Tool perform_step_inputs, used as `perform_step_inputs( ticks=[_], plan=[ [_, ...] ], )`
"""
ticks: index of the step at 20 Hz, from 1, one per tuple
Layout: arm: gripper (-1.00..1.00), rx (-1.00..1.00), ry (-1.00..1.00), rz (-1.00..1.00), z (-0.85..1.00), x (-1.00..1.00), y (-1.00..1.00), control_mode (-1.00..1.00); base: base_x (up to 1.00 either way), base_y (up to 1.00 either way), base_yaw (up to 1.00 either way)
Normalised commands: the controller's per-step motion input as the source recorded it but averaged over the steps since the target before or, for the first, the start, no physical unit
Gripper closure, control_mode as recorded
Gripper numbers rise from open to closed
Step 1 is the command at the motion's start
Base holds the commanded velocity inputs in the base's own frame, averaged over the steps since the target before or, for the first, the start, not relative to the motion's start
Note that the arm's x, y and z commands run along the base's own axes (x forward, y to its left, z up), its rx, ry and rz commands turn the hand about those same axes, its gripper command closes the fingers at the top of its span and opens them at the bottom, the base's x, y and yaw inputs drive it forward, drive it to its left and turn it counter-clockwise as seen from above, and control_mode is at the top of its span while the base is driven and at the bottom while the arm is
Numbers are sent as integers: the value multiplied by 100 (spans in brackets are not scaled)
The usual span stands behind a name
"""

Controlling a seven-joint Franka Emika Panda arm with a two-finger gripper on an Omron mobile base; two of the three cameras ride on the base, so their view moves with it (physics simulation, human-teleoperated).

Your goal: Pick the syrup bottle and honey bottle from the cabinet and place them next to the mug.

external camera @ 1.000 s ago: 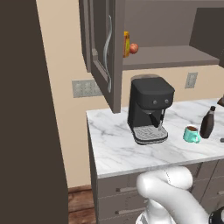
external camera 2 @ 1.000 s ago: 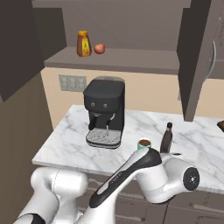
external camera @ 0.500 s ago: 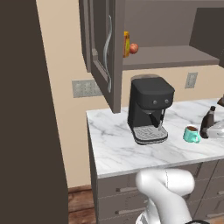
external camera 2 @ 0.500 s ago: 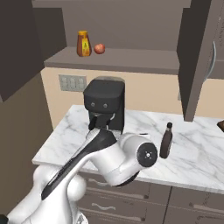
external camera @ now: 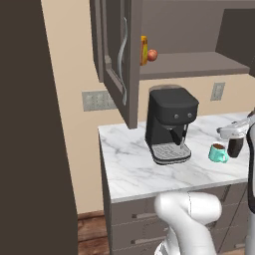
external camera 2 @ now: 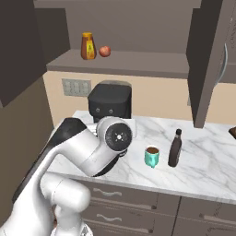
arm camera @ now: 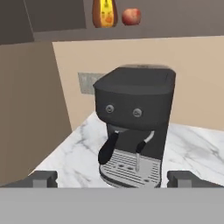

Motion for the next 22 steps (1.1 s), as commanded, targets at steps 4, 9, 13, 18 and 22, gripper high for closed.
perform_step_inputs(
  ticks=[4,9,13,18,22],
  plan=[
    [-100,0,1,0,78,0,24,-100,0,0,0],
    [-100,0,0,-2,85,0,44,-100,0,0,0],
    [-100,0,0,-8,82,0,42,-100,0,0,0],
    [-100,1,0,-13,52,4,30,-100,0,0,0],
    [-100,5,-2,-7,34,0,26,-100,0,0,0]
  ],
)
